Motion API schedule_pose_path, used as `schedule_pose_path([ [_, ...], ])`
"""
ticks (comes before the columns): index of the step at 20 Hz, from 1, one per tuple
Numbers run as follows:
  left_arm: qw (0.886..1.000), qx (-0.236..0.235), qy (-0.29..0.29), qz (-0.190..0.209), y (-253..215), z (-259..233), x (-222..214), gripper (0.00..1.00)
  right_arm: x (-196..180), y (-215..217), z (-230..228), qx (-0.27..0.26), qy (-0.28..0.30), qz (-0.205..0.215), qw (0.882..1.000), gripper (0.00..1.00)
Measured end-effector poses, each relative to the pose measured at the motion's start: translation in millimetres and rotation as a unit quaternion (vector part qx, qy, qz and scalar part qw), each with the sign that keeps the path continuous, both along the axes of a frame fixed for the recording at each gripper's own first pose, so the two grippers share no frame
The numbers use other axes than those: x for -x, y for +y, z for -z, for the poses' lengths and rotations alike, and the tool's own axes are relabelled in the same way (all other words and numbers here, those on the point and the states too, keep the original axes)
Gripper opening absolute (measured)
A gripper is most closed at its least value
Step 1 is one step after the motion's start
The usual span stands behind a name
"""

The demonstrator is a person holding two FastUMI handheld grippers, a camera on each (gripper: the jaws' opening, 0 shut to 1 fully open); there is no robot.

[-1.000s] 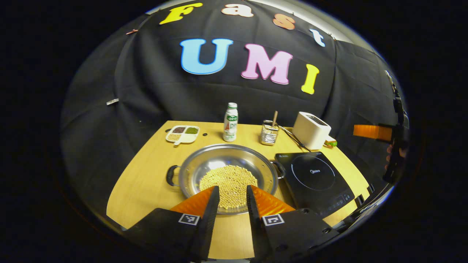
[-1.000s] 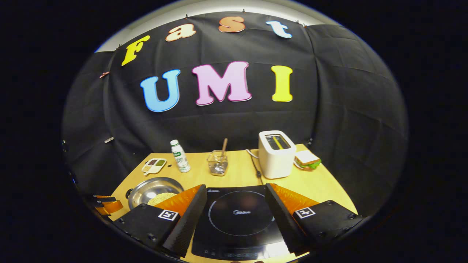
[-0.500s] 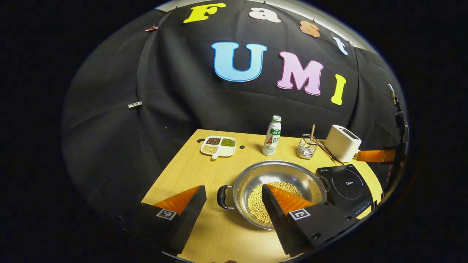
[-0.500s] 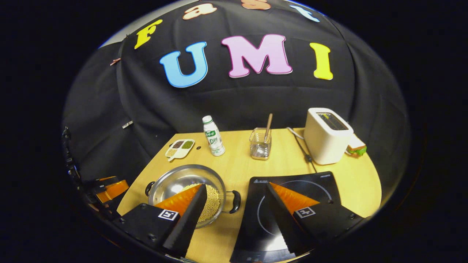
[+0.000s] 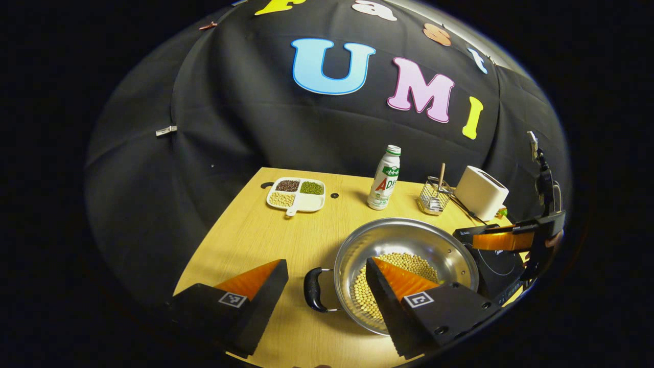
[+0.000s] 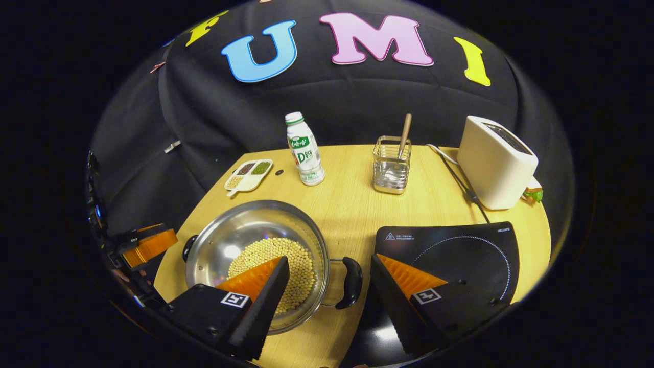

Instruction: First push the handle of the pot to place it horizontally, then grasp the pot with both hands and set it on the induction cooktop.

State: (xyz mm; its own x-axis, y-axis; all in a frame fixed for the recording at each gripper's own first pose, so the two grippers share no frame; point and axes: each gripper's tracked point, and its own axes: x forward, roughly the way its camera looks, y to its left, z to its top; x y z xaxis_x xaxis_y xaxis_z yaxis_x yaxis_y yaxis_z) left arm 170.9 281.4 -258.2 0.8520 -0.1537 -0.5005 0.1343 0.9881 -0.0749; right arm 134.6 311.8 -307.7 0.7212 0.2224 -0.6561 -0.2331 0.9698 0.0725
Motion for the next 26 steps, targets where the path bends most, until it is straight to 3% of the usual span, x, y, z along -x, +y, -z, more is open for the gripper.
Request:
schedule_pose_path([
  [5, 1.0, 0.01, 0.016, 0.003, 5, 27, -22, 0.95, -2, 5, 40, -0.006, 0.048, 0.006, 0.999, 1.0],
  [17, 0.994, 0.02, 0.102, 0.035, 6, 89, -36, 0.94, -2, 26, 72, 0.035, 0.064, -0.031, 0.997, 0.97],
  [20, 0.992, 0.014, 0.117, 0.042, 8, 98, -35, 0.93, -4, 28, 79, 0.033, 0.072, -0.02, 0.997, 0.89],
  [21, 0.991, 0.013, 0.122, 0.043, 9, 100, -35, 0.91, -7, 31, 81, 0.03, 0.07, -0.018, 0.997, 0.78],
  [24, 0.99, 0.008, 0.136, 0.036, 19, 109, -31, 0.87, -6, 39, 82, 0.033, 0.074, -0.023, 0.997, 0.79],
  [25, 0.99, 0.008, 0.138, 0.031, 24, 111, -31, 0.77, -7, 37, 85, 0.047, 0.072, -0.024, 0.996, 0.79],
  [26, 0.99, 0.009, 0.141, 0.027, 27, 113, -30, 0.66, -10, 36, 84, 0.051, 0.069, -0.027, 0.996, 0.7],
])
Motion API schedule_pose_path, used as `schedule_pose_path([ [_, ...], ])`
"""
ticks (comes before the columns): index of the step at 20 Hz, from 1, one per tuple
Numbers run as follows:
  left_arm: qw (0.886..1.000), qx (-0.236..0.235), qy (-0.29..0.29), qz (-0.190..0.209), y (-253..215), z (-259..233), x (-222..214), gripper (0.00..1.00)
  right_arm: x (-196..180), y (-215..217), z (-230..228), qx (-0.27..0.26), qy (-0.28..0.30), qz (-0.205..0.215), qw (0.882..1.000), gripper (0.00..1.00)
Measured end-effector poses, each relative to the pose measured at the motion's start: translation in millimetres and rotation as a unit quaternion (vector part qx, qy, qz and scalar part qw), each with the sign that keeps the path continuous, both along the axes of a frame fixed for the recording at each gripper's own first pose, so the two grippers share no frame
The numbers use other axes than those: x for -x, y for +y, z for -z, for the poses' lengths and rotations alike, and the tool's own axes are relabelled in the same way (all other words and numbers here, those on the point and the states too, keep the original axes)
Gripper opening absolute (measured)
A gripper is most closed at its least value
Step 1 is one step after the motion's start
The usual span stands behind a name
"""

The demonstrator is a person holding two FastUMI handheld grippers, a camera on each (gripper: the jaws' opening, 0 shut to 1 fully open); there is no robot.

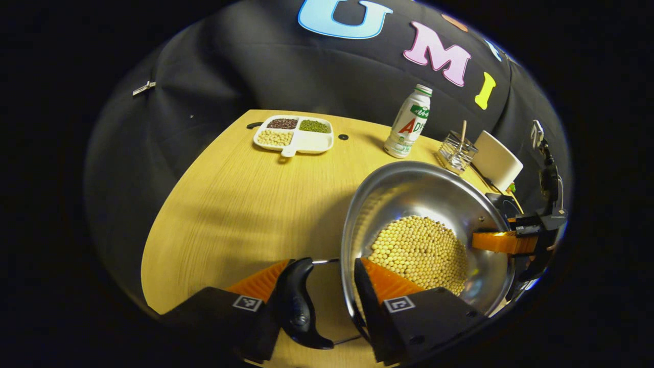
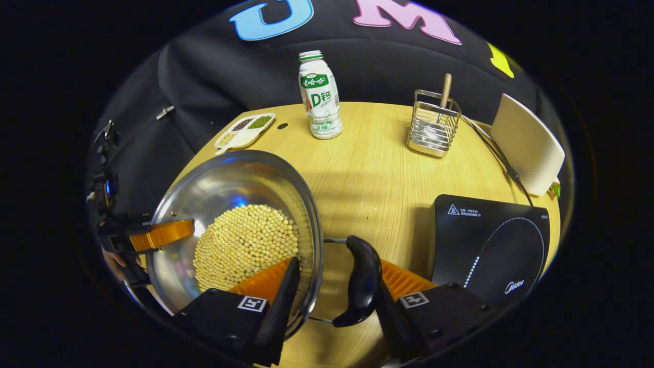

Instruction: First push the handle of the pot to place it horizontally, then grasp the pot with both hands and set it on the induction cooktop.

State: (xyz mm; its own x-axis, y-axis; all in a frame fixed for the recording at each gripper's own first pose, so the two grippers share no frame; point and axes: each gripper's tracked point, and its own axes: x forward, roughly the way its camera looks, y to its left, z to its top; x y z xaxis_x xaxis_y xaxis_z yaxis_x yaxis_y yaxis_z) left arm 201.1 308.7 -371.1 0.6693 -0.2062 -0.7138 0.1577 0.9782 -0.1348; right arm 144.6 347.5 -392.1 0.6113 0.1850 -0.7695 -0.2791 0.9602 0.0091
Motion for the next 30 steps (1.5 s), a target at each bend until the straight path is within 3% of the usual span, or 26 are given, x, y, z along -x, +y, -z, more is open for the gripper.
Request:
schedule_pose_path([
  [1, 1.0, 0.007, -0.001, -0.002, 0, 0, 2, 0.71, 2, 3, 0, -0.003, 0.001, 0.005, 1.0, 0.67],
  [4, 1.0, 0.009, 0.004, -0.001, 1, 1, 5, 0.72, 1, 2, 3, -0.002, 0.009, 0.015, 1.0, 0.69],
  [13, 0.999, 0.007, 0.011, -0.031, 3, 0, 11, 0.67, 1, 4, -1, -0.011, -0.007, 0.009, 1.0, 0.64],
  [14, 0.999, 0.008, 0.01, -0.033, 2, 0, 12, 0.66, 4, 4, 2, -0.012, -0.005, 0.007, 1.0, 0.57],
  [17, 0.999, 0.012, 0.011, -0.04, 2, -2, 22, 0.65, 10, 3, -4, -0.002, -0.017, -0.003, 1.0, 0.61],
  [22, 0.999, 0.015, 0.006, -0.044, -2, -24, 37, 0.64, 21, 2, -28, -0.01, -0.031, -0.011, 0.999, 0.61],
  [23, 0.999, 0.012, 0.004, -0.042, -4, -32, 39, 0.64, 24, 0, -34, -0.013, -0.031, -0.009, 0.999, 0.57],
  [24, 0.999, 0.01, 0.002, -0.038, -9, -38, 41, 0.64, 27, -3, -41, -0.015, -0.033, -0.007, 0.999, 0.6],
  [28, 1.0, 0.007, -0.009, -0.027, -34, -66, 49, 0.63, 38, -25, -69, -0.021, -0.04, 0.001, 0.999, 0.57],
  [30, 1.0, 0.007, -0.009, -0.022, -51, -76, 54, 0.64, 42, -40, -83, -0.024, -0.043, 0.006, 0.999, 0.61],
])
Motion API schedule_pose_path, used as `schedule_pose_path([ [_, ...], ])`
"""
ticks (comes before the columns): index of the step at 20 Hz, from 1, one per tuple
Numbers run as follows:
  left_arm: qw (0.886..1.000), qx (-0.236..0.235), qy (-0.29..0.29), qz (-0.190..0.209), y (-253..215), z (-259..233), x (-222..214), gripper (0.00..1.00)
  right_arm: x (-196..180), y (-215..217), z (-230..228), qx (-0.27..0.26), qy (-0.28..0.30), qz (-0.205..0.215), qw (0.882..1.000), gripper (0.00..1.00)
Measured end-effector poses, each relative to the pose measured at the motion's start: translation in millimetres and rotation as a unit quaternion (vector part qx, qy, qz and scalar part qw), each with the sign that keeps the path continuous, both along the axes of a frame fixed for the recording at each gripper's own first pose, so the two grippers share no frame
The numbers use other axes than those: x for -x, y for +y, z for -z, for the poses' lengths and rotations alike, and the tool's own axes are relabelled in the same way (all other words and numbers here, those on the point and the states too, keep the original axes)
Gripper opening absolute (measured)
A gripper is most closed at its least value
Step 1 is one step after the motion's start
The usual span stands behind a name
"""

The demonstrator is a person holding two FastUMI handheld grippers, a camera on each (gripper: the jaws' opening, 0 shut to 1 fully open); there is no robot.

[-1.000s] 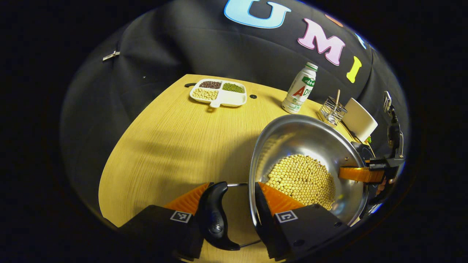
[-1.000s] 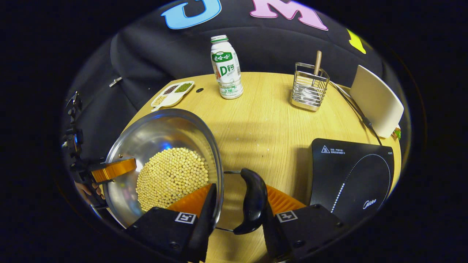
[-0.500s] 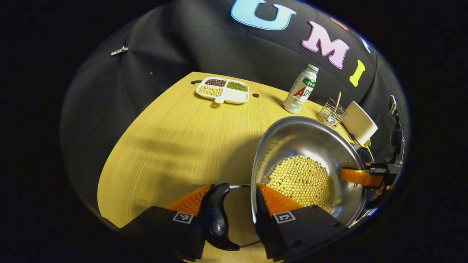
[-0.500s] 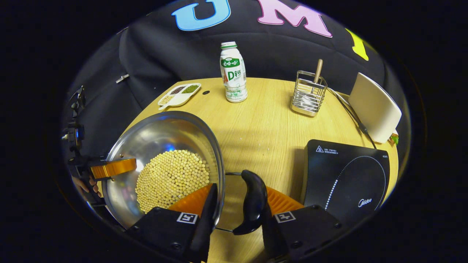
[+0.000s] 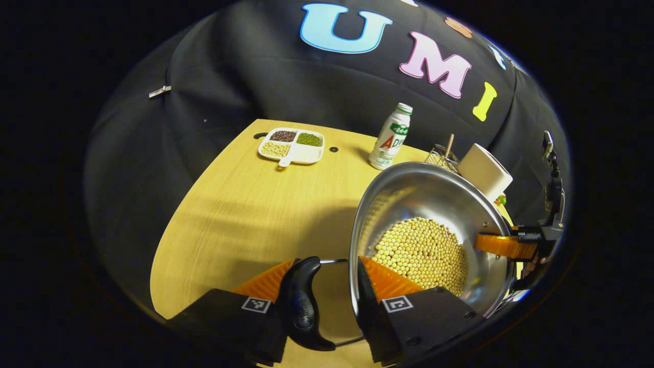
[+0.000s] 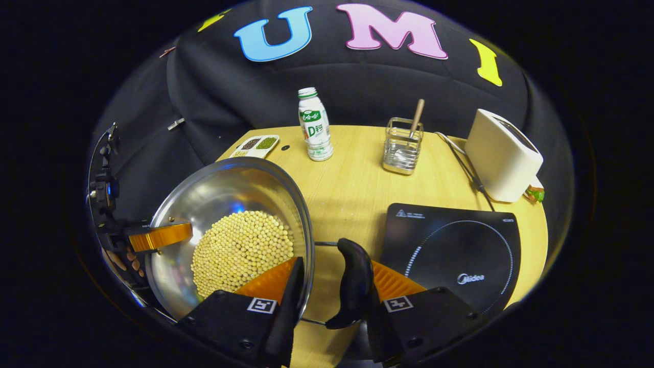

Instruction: First push the handle of the pot to place it horizontally, then grasp the pot with both hands and set it on the induction cooktop.

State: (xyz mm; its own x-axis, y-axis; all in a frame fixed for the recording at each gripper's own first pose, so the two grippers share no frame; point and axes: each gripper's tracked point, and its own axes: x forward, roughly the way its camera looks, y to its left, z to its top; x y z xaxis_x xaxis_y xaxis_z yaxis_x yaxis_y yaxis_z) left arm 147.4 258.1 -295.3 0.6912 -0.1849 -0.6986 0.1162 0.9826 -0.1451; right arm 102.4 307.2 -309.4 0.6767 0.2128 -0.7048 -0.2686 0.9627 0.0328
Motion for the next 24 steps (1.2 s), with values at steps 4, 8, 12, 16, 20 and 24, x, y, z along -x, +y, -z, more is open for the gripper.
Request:
schedule_pose_path([
  [4, 1.0, -0.005, -0.002, 0.013, -43, -18, 7, 0.64, 9, -40, -21, -0.004, 0.0, 0.01, 1.0, 0.6],
  [8, 1.0, -0.003, 0.0, 0.019, -86, -29, 12, 0.64, 11, -82, -40, -0.008, -0.004, 0.018, 1.0, 0.6],
  [12, 1.0, -0.003, -0.002, 0.026, -129, -37, 12, 0.64, 9, -121, -53, -0.013, -0.01, 0.026, 1.0, 0.56],
  [16, 0.999, -0.009, -0.006, 0.036, -167, -43, 8, 0.63, 6, -158, -59, -0.017, -0.008, 0.038, 0.999, 0.6],
  [20, 0.999, -0.01, -0.007, 0.044, -204, -43, 4, 0.64, 2, -194, -64, -0.021, -0.009, 0.048, 0.999, 0.6],
  [24, 0.999, -0.009, -0.004, 0.053, -236, -35, -2, 0.64, -3, -227, -62, -0.022, -0.005, 0.06, 0.998, 0.6],
])
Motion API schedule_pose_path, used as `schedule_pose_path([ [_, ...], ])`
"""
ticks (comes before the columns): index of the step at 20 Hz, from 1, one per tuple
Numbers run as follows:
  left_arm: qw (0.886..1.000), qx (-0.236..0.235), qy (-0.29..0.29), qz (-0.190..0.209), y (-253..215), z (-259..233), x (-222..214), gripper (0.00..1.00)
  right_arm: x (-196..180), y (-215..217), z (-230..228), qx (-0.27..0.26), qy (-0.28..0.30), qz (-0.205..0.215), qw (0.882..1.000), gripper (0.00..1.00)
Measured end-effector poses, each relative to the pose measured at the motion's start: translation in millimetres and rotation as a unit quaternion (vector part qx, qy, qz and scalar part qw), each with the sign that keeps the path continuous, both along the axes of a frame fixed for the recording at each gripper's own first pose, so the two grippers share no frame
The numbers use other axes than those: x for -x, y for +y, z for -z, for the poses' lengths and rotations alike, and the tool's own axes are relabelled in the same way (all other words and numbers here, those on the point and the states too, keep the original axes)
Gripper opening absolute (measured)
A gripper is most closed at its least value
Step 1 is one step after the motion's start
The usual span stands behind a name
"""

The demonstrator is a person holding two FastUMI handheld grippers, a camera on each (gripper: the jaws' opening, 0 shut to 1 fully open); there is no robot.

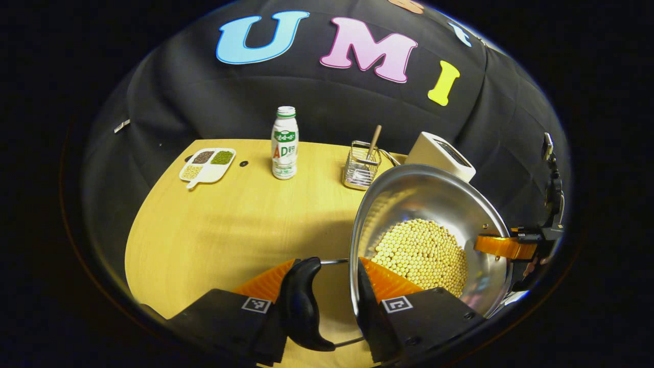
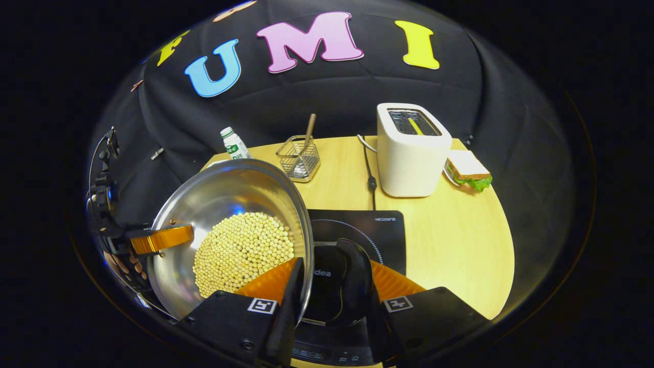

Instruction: First push the handle of the pot to place it horizontally, then grasp the pot with both hands and set it on the induction cooktop.

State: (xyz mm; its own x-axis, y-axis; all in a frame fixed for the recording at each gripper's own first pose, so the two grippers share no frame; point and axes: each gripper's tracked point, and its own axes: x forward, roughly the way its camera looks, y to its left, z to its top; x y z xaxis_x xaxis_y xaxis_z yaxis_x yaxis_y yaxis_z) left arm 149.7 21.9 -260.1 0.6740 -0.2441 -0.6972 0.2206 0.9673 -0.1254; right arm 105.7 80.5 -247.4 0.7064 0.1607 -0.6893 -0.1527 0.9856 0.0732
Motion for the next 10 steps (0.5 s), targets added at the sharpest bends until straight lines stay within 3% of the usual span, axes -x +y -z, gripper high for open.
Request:
schedule_pose_path([
  [10, 1.0, 0.009, 0.024, 0.014, -58, 32, -13, 0.64, -13, -60, 14, 0.005, 0.019, 0.02, 1.0, 0.61],
])
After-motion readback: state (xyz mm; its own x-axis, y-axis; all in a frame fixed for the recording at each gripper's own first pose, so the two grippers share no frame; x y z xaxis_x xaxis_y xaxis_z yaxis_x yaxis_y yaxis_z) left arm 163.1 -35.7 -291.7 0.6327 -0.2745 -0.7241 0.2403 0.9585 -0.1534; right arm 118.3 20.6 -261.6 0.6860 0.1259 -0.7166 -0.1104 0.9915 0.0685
